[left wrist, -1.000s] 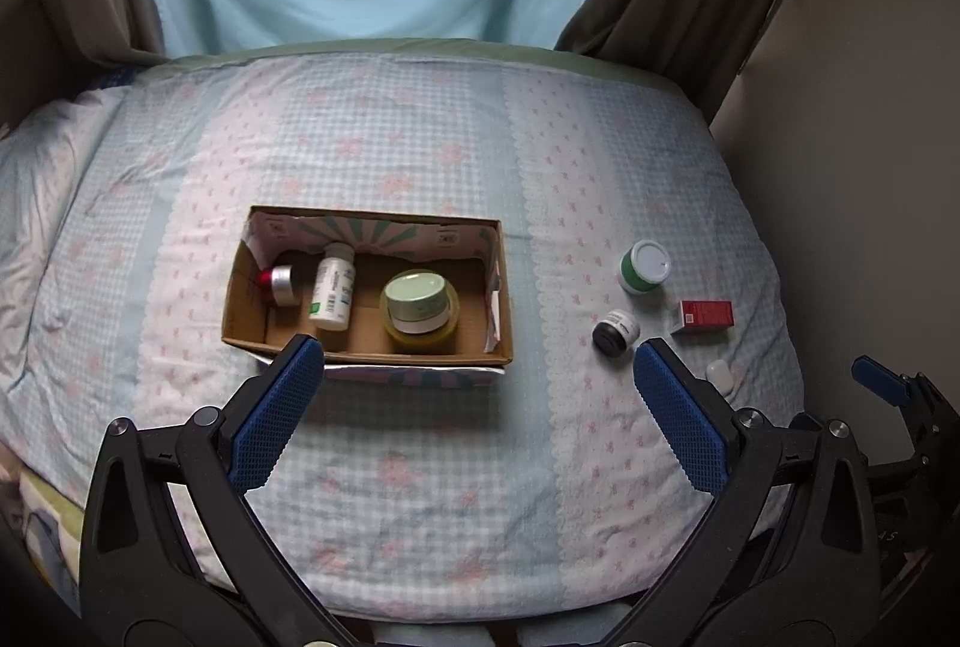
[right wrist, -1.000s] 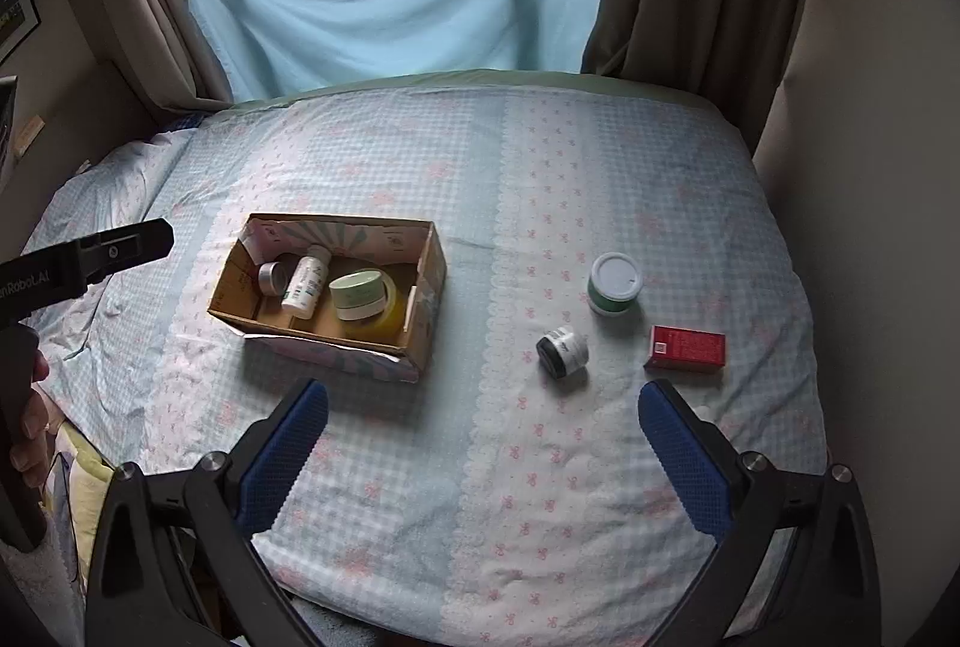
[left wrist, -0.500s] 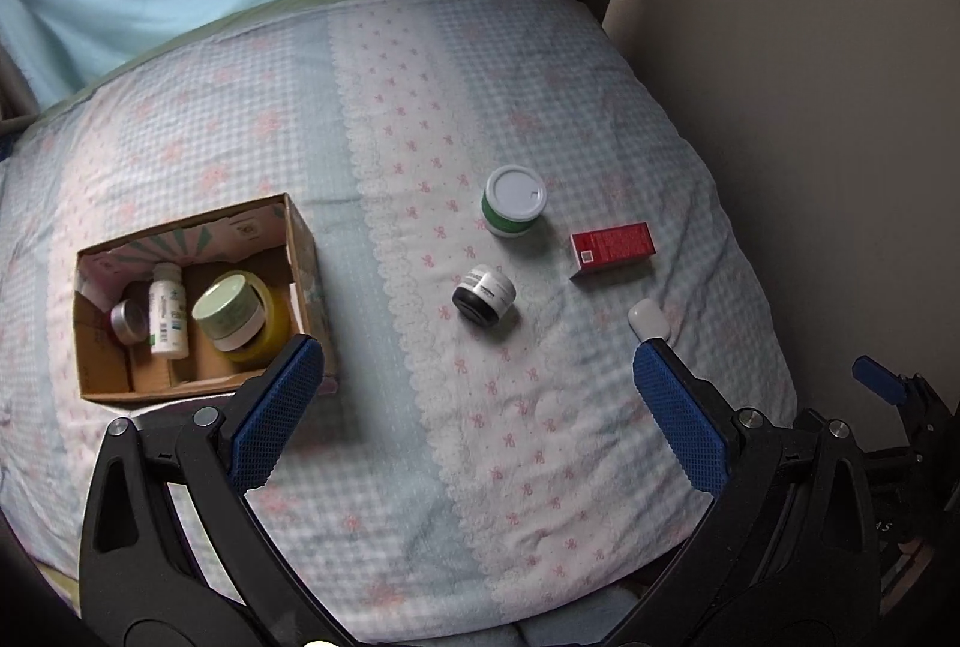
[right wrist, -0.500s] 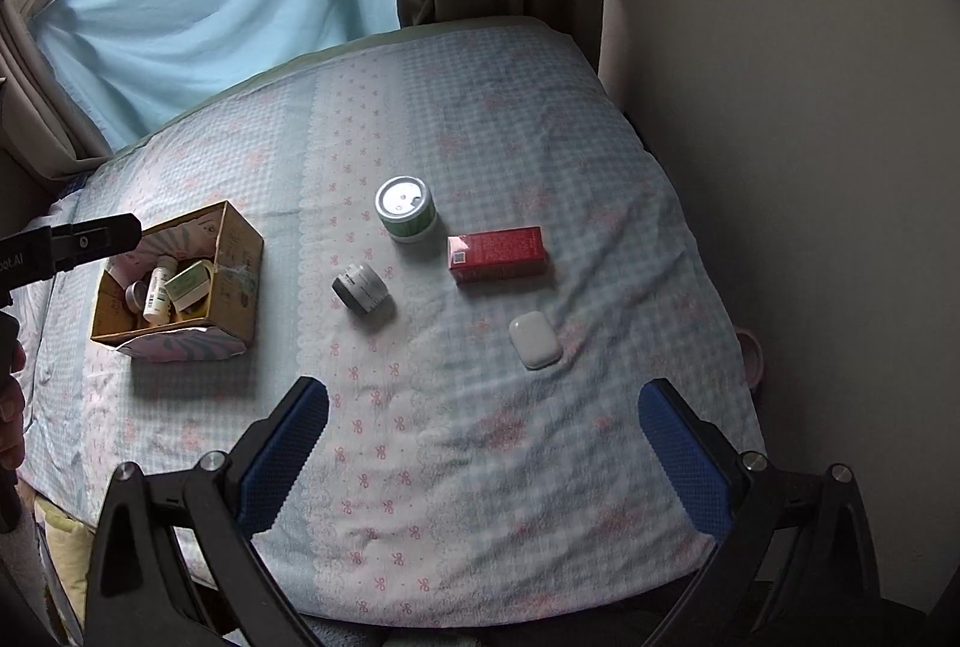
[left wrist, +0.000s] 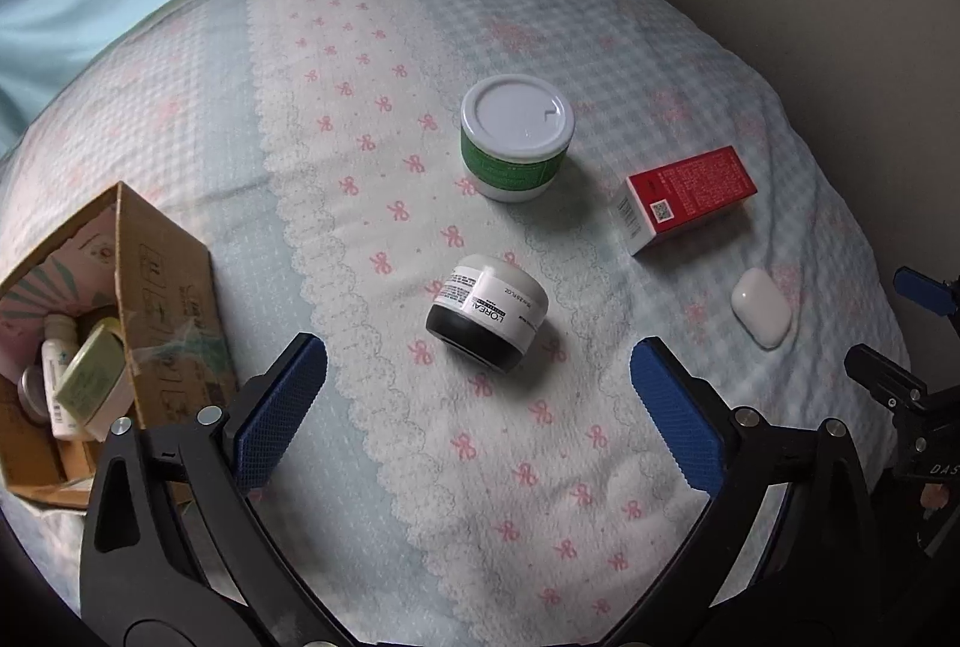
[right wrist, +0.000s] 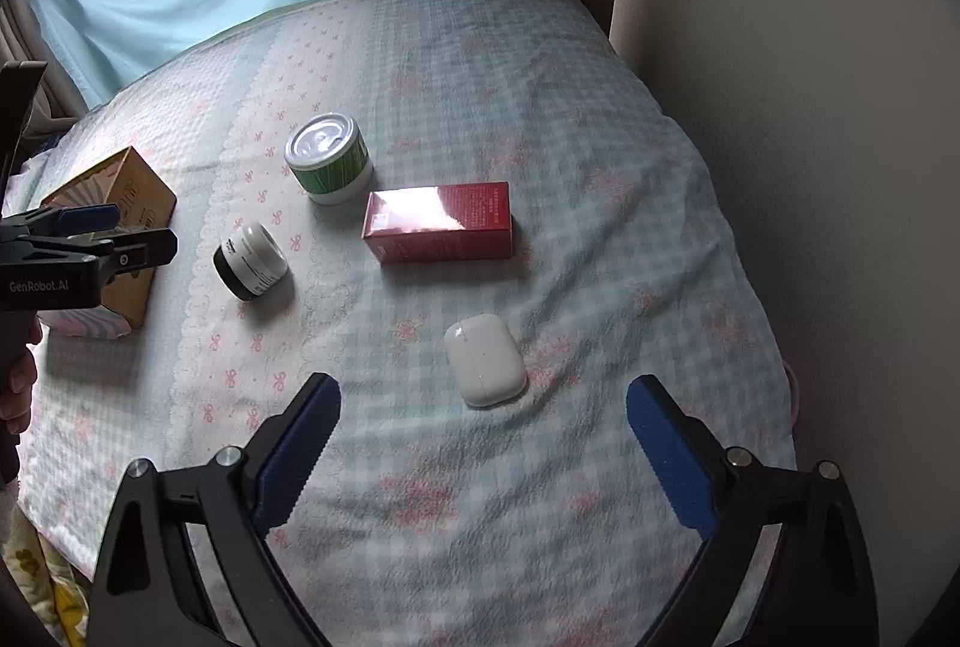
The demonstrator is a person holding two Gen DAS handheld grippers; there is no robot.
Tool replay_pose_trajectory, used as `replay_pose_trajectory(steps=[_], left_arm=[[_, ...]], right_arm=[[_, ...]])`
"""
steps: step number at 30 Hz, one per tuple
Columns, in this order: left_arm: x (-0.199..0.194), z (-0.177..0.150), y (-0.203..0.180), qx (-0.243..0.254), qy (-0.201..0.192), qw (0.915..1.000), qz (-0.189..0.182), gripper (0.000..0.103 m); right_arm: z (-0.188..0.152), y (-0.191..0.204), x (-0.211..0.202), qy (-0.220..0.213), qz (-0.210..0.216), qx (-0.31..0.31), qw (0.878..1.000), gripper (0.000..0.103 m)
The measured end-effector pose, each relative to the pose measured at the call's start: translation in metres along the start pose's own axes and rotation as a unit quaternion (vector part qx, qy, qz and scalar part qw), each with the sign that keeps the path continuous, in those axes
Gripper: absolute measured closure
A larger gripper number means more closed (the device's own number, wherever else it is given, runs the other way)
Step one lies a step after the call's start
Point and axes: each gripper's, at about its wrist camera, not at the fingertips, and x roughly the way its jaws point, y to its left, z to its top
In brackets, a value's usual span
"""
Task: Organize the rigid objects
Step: 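Grasp the black-and-white L'Oreal jar with the left gripper while the right gripper grasps the white earbud case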
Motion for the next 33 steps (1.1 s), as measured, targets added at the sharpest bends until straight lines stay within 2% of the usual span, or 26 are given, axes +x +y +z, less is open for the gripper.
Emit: replay_pose_trajectory(steps=[4,6,12,14,16,18,20,23,27,33], left_arm=[[0.046,-0.004,-0.001,0.027,0.009,0.9996,0.008,0.014],[0.062,-0.004,0.000,0.040,0.001,0.9991,0.010,0.014],[0.081,-0.001,-0.004,0.072,-0.033,0.9968,-0.006,0.017],[0.084,0.000,-0.007,0.083,-0.035,0.9959,-0.011,0.022],[0.087,0.000,-0.010,0.088,-0.028,0.9956,-0.019,0.035],[0.088,0.000,-0.011,0.093,-0.028,0.9952,-0.016,0.037],[0.087,-0.001,-0.009,0.095,-0.029,0.9949,-0.013,0.044],[0.086,-0.001,-0.004,0.090,-0.024,0.9952,-0.028,0.044],[0.085,-0.003,-0.005,0.100,-0.026,0.9943,-0.027,0.044],[0.079,-0.007,0.002,0.072,-0.028,0.9962,-0.039,0.044]], right_arm=[[-0.006,0.002,0.043,0.001,0.002,-0.027,1.000,0.018],[-0.009,0.003,0.062,0.004,0.003,-0.040,0.999,0.019],[-0.012,0.001,0.095,0.014,0.006,-0.053,0.998,0.035],[-0.011,-0.001,0.098,0.013,0.005,-0.054,0.998,0.037],[-0.010,-0.001,0.099,0.011,0.008,-0.055,0.998,0.045],[-0.009,0.000,0.100,0.013,0.011,-0.060,0.998,0.052],[-0.008,0.003,0.100,0.015,0.014,-0.066,0.998,0.059],[-0.007,0.006,0.101,0.018,0.006,-0.072,0.997,0.059],[-0.007,0.006,0.101,0.020,0.004,-0.067,0.998,0.059],[-0.005,0.007,0.099,0.018,0.004,-0.063,0.998,0.059]])
